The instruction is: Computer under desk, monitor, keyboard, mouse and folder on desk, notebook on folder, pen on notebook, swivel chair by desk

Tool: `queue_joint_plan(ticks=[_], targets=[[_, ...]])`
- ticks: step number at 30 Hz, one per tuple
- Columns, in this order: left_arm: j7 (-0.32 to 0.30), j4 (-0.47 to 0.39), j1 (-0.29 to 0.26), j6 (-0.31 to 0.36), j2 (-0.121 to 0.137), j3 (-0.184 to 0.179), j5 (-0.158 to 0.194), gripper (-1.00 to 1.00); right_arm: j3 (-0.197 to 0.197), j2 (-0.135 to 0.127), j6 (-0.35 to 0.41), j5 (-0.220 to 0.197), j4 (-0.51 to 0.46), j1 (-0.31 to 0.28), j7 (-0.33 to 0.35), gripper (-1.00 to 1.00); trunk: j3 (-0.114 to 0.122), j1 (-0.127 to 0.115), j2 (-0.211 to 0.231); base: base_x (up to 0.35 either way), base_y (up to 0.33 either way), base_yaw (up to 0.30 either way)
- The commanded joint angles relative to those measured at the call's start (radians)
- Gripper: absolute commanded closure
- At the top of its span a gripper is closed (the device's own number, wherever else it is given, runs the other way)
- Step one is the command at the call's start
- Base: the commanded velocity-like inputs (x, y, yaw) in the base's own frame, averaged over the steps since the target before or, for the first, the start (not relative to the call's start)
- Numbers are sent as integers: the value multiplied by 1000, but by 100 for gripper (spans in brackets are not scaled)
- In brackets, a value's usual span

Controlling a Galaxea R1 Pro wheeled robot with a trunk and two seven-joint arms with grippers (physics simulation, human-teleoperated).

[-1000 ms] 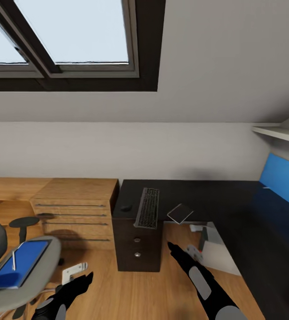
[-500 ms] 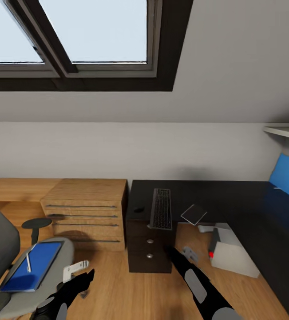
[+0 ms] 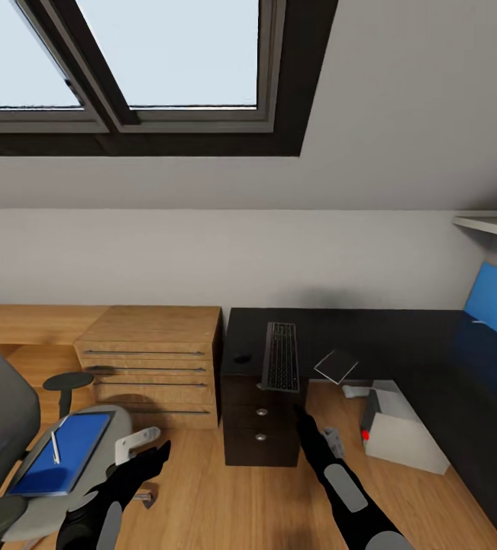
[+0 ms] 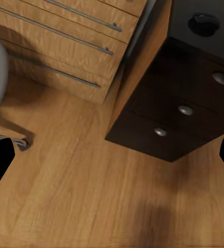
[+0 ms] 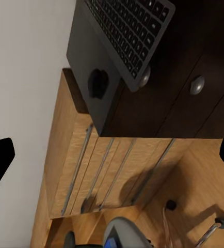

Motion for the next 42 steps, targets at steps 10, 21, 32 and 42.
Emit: queue_joint_plan(ticks=[10, 21, 32, 42], targets=[[6, -3, -1, 15, -2, -1, 5, -100, -4, -4, -5, -14, -1, -1, 17, -100, -34, 39, -73, 0, 0, 0], [6, -3, -1, 16, -2, -11, 3, -100, -6, -13, -6, -14, -1, -1, 14, -100, -68, 81, -150, 0, 0, 0], [6, -15, 12, 16, 0, -11, 4, -100, -4, -14, -37, -11, -7, -1, 15, -100, -103, 123, -227, 0, 0, 0], [8, -25, 27, 13, -2, -11, 4, -100, -4, -14, -44, -11, -6, -1, 13, -100, -134, 162, -297, 0, 0, 0]])
